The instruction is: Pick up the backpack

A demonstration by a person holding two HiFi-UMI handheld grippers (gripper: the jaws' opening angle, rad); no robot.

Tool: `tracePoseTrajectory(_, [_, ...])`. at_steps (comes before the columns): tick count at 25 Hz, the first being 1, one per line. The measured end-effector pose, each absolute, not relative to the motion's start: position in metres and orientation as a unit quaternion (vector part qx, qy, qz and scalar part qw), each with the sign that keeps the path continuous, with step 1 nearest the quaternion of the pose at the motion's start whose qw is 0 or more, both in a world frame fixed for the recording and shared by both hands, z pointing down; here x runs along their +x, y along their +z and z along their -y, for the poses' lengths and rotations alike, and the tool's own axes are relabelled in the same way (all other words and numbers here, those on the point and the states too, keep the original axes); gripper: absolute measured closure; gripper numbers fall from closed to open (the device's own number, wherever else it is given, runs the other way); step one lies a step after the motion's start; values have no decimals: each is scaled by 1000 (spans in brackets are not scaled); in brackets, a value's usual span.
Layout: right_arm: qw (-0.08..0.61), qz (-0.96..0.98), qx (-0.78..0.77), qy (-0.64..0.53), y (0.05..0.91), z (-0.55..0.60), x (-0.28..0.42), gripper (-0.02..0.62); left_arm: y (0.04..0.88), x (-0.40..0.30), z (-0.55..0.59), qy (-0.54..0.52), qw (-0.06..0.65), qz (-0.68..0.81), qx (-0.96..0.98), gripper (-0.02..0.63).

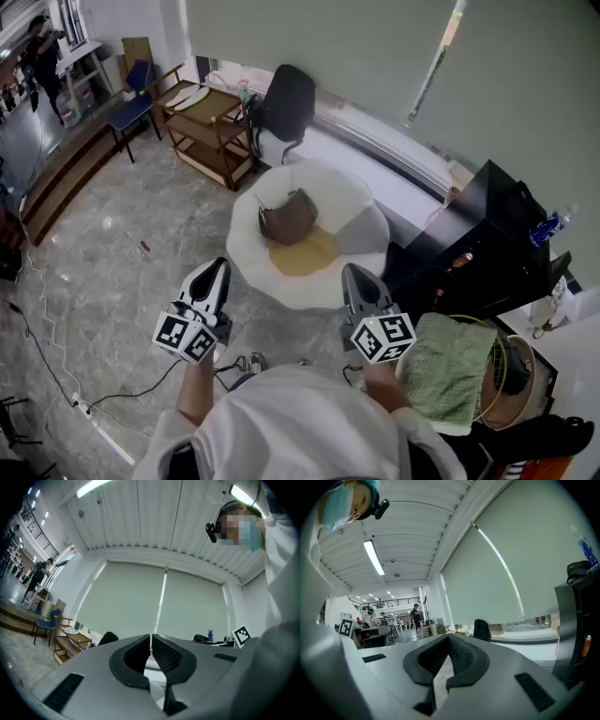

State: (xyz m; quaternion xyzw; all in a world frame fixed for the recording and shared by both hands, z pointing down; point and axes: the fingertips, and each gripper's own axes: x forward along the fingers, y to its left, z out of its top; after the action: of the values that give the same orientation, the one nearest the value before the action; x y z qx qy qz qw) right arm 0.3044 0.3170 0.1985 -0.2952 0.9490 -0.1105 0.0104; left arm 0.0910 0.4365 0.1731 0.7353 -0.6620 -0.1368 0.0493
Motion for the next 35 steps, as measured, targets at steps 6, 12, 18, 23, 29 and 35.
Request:
tracePoseTrajectory(6, [8,-950,-293,-105,199,-315,296,568,175,89,-434,-124,43,665,735,566])
tracePoseTrajectory(12, [20,-950,-292,-108,196,-317,290,567,172,88,-438,-134,40,655,742,566])
tracePoseTrajectory(18, [35,-949,-294,-103,189,-321,282,566,177,75,-435,-112,42,665,737,566])
tracePoseTrajectory(23, [33,-948,-302,-97,187,-324,272,566,181,60,-434,-101,30,667,738,566])
tracePoseTrajectory(29, [17,-945,-315,-91,193,-333,249,566,174,37,-441,-129,27,653,746,566])
tracePoseTrajectory(35, [17,-941,-324,-93,196,-343,221,566,176,10,-448,-115,22,649,751,566])
